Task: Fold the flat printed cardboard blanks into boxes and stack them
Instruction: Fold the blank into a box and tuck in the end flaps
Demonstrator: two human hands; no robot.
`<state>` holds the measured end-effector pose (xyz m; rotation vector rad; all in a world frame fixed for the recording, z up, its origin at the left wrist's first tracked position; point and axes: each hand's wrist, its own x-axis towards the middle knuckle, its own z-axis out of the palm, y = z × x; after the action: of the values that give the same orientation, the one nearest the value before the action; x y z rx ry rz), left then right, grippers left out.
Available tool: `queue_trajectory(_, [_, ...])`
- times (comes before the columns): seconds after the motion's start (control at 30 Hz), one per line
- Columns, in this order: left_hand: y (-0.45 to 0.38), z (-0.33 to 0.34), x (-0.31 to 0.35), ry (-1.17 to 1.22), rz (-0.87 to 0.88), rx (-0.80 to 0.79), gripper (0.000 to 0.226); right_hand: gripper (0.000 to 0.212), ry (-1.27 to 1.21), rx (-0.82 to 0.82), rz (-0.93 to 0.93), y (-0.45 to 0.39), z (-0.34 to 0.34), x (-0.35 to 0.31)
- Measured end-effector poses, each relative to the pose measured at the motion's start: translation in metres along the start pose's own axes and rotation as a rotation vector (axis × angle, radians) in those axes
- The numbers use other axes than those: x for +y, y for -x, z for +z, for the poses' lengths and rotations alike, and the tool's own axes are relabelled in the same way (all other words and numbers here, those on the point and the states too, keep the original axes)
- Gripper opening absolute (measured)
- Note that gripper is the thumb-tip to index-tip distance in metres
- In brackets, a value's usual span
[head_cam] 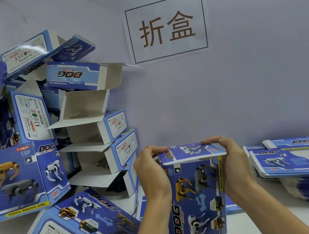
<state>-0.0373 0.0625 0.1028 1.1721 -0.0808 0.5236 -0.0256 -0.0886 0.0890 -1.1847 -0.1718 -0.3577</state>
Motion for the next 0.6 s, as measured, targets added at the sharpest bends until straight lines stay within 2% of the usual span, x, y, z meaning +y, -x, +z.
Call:
queue_trajectory(0.1, [0.000,0.002,-0.003,-0.017,0.002,0.002,0.034,0.039,-0.029,0.019,0.006,0.000,-0.001,0.002])
queue_trajectory(0.27, [0.002,0.007,0.005,-0.057,0.046,0.056,0.042,0.037,-0.126,-0.042,-0.006,0.001,0.000,-0.002])
queue_trajectory(0.37, [-0.004,0.000,0.008,-0.050,-0.047,0.094,0.022,0.040,-0.145,-0.196,0.017,0.004,0.000,-0.008])
queue_trajectory(0.43, [-0.010,-0.005,0.007,-0.022,-0.109,0.085,0.017,0.046,-0.099,-0.281,0.040,0.004,-0.001,-0.012])
queue_trajectory(0.6, [-0.010,-0.009,0.009,0.031,-0.268,-0.039,0.018,0.057,0.134,-0.309,0.034,0.002,-0.009,-0.022])
